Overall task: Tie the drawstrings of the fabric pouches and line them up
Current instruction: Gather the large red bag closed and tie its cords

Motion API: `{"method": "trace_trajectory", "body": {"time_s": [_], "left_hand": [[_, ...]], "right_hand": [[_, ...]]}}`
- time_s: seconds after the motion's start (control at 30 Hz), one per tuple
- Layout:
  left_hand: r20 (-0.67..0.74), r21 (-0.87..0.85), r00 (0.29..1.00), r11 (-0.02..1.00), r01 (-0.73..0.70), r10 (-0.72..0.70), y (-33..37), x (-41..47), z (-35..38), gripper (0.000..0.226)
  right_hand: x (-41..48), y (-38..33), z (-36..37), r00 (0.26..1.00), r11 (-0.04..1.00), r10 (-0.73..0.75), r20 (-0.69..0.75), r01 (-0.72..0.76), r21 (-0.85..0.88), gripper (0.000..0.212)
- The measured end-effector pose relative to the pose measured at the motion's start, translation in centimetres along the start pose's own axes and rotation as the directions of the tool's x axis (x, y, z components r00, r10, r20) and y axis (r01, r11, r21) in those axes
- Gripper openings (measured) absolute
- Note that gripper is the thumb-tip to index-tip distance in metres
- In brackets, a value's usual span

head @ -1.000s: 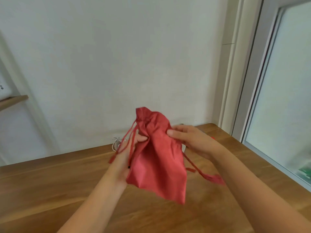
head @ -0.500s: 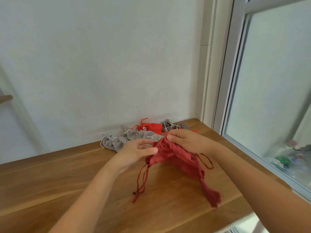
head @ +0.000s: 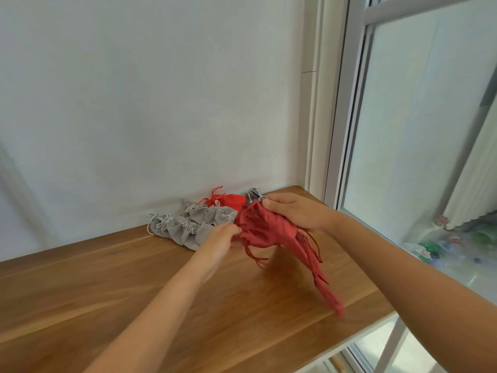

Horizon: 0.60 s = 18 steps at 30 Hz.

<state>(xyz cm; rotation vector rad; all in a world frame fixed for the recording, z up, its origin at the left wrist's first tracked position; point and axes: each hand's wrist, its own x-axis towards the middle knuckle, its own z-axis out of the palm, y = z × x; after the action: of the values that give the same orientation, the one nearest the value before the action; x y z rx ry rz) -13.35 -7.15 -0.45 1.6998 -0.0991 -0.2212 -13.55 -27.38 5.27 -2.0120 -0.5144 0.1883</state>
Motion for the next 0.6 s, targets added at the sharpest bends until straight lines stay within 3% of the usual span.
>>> {"method": "trace_trajectory", "body": {"time_s": [0.07, 0.13, 0.2, 0.27, 0.37, 0.47, 0.57, 0.6], "left_hand": [[-0.058, -0.151, 0.998, 0.988, 0.015, -0.024, 0.5, 0.1, 0.5, 0.019], [-0.111, -0.141, 0.994, 0.990, -0.028, 0.012, 0.7, 0.1, 0.5, 0.021], [-0.154, -0.037, 0.984, 0.994, -0.098, 0.091, 0.9, 0.1, 0.1, 0.018], [-0.175, 0.211, 0.958, 0.959, -0.187, 0.226, 1.0, 0.2, -0.8, 0.018], [-0.050, 0.515, 0.938, 0.813, -0.271, 0.344, 1.1, 0.4, -2.0, 0.022], [0.050, 0.555, 0.971, 0.802, -0.223, 0.235, 1.7, 0.1, -3.2, 0.033], [0.125, 0.550, 0.975, 0.805, -0.222, 0.184, 3.1, -0.5, -4.1, 0.014], [0.144, 0.554, 0.971, 0.797, -0.241, 0.194, 3.5, -0.6, -4.5, 0.019]], "right_hand": [[0.0, 0.4, -0.6, 0.999, 0.999, 0.044, 0.029, -0.043, -0.023, 0.044], [-0.4, 0.7, -1.5, 0.985, 0.987, 0.091, 0.144, -0.070, -0.143, 0.034], [-0.9, 1.3, -2.5, 0.961, 0.973, 0.162, 0.223, -0.118, -0.200, 0.038], [-1.3, 2.2, -3.5, 0.955, 0.962, 0.205, 0.214, -0.156, -0.226, 0.039], [-1.9, 3.3, -4.4, 0.956, 0.967, 0.208, 0.206, -0.170, -0.188, 0.026], [-2.3, 3.7, -4.6, 0.965, 0.977, 0.203, 0.168, -0.188, -0.104, 0.029], [-2.4, 3.7, -4.9, 0.980, 0.970, 0.184, 0.073, -0.169, -0.172, 0.033], [-2.5, 3.6, -5.0, 0.984, 0.972, 0.169, 0.054, -0.157, -0.176, 0.036]]}}
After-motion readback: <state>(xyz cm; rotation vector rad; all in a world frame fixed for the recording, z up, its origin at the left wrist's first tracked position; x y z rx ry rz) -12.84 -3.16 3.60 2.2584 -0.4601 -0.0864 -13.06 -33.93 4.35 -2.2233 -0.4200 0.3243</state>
